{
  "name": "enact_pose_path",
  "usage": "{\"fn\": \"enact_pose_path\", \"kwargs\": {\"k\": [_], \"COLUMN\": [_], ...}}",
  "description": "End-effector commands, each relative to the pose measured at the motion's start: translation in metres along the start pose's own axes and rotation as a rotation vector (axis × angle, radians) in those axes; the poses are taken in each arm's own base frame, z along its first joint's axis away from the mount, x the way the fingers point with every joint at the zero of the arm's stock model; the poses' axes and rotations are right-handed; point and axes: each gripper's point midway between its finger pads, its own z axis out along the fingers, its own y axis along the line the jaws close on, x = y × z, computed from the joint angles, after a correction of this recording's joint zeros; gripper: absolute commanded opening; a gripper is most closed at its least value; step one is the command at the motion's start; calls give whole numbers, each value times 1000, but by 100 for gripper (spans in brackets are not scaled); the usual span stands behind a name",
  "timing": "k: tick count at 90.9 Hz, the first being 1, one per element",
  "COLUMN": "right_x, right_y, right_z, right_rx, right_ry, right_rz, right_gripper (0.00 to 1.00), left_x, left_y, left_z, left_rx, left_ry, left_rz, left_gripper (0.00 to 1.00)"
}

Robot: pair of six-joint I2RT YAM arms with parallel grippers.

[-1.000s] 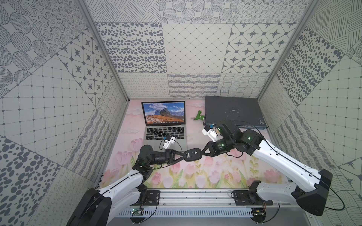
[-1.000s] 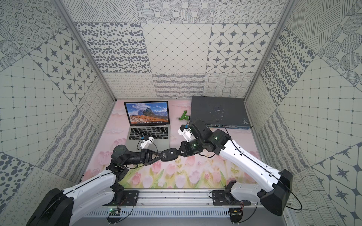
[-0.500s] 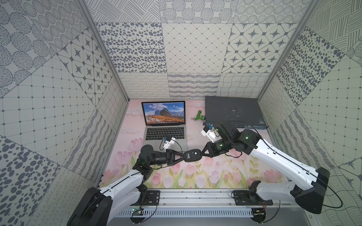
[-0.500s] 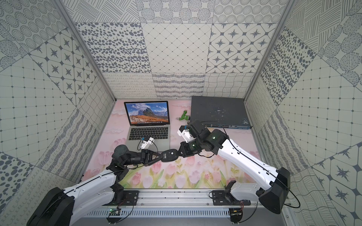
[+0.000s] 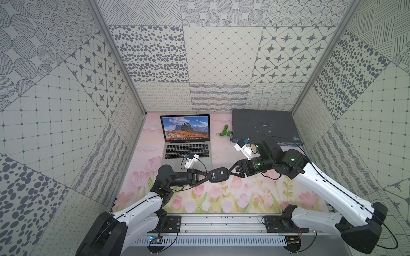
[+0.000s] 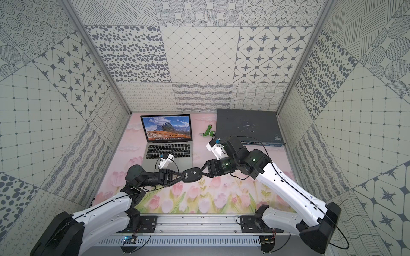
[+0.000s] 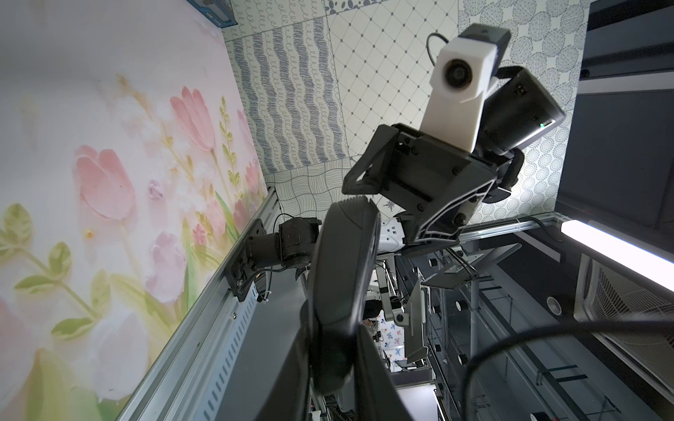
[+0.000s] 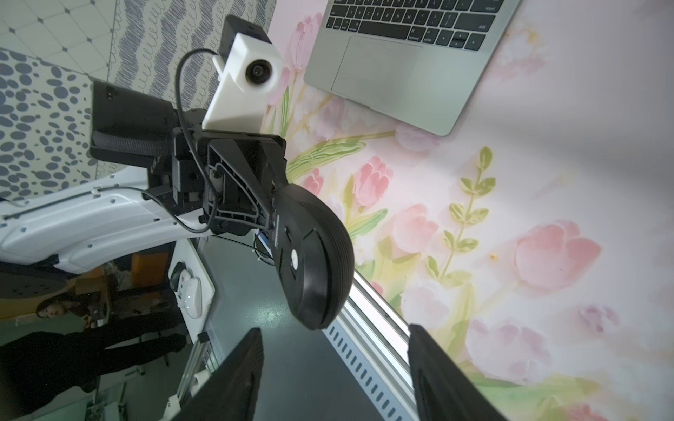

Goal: Remove the wireless mouse receiver from the laptop
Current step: Close the lid on the mouse.

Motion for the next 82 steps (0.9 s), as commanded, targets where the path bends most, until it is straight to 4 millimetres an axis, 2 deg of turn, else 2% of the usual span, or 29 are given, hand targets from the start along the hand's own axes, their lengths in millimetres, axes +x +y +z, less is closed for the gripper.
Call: {"fn": "enact_pose_path", "kwargs": {"k": [1, 14, 27, 42, 58, 82], "right_x": [0, -7, -8, -5, -2, 0], "right_y": [8, 15, 18, 17, 16, 17], "right_z": [6, 14, 26, 36, 36, 37], "right_rx": [-61, -114, -122, -124, -126, -137], "right_ry": [8, -2, 19, 45, 48, 55], "right_rz": [-14, -1, 2, 9, 9, 9], "right_gripper": [74, 79, 78, 70, 63, 47], "left_x": [-1, -1, -1, -1, -1, -1], "left_y": [-21, -20, -20, -20, -20, -21], "left_z": [0, 0, 0, 0, 0, 0], "left_rx": [61, 58, 57, 57, 57, 58], "left_ry": [4, 4, 4, 5, 7, 7], "left_rz": [123, 119, 121, 121, 121, 121], "left_gripper": [2, 2, 2, 2, 2, 2]}}
